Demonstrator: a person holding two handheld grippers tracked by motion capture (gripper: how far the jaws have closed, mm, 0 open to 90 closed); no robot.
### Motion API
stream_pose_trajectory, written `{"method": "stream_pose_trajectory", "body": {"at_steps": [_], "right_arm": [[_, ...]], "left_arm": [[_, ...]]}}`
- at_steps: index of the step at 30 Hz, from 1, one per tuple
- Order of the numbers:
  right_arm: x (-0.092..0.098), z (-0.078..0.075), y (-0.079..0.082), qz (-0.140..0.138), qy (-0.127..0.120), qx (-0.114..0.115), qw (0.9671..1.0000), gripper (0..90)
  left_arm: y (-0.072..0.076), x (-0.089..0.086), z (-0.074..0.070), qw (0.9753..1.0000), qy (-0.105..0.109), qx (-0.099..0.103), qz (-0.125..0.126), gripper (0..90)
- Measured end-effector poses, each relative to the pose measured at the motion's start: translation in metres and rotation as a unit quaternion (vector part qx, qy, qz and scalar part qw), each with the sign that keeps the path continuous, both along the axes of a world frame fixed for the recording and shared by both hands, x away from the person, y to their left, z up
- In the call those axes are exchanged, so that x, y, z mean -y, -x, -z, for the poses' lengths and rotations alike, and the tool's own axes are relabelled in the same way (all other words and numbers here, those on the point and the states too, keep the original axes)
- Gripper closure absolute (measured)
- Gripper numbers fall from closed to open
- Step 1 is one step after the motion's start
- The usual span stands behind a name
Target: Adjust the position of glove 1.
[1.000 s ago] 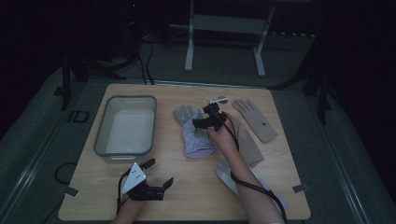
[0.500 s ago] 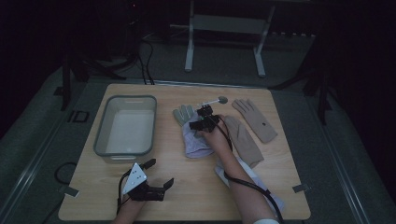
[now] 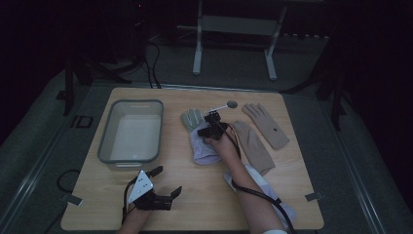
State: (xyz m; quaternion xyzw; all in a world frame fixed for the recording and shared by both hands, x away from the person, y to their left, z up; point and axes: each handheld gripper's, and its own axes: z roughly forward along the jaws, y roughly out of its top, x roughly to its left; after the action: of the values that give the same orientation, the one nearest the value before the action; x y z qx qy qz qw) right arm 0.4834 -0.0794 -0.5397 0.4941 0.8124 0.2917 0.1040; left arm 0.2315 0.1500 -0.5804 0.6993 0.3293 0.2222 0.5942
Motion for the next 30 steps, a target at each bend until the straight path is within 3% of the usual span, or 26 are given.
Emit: {"method": "stream_pose_trajectory", "body": {"at_steps": [1,3,8,11,16,21,23,26,30], "right_arm": [[0.0,0.0,0.0,0.0,0.0,0.0,1.0,45.8],[0.001,-0.002,0.001,0.0,-0.011,-0.007,0.9999,59.9],[0.0,-0.008,0.008,0.018,-0.025,-0.013,0.9994,76.1],[-0.002,-0.018,0.016,0.025,-0.027,0.002,0.9993,77.0],[0.003,-0.034,0.026,0.069,-0.047,0.02,0.9963,77.2],[0.012,-0.046,0.034,0.089,-0.058,0.02,0.9941,77.1],[0.011,-0.045,0.039,0.086,-0.041,0.025,0.9952,76.9],[0.015,-0.036,0.042,0.097,-0.046,0.015,0.9941,76.5],[0.017,-0.018,0.039,0.108,-0.026,0.012,0.9938,74.9]], "left_arm": [[0.0,0.0,0.0,1.0,0.0,0.0,0.0,1.7],[0.0,0.0,0.0,1.0,0.001,-0.001,0.001,1.7],[0.0,0.0,0.0,1.0,0.001,-0.001,0.002,1.7],[0.0,0.0,0.0,1.0,0.001,-0.001,0.002,1.7],[0.0,0.0,0.0,1.0,0.001,0.0,0.001,1.8],[0.0,0.0,0.0,1.0,0.001,-0.002,0.002,1.8],[0.0,0.0,0.0,1.0,0.0,-0.001,0.001,1.7],[0.0,0.0,0.0,1.0,0.0,0.0,0.001,1.7],[0.0,0.0,0.0,1.0,-0.001,-0.001,0.002,1.7]]}}
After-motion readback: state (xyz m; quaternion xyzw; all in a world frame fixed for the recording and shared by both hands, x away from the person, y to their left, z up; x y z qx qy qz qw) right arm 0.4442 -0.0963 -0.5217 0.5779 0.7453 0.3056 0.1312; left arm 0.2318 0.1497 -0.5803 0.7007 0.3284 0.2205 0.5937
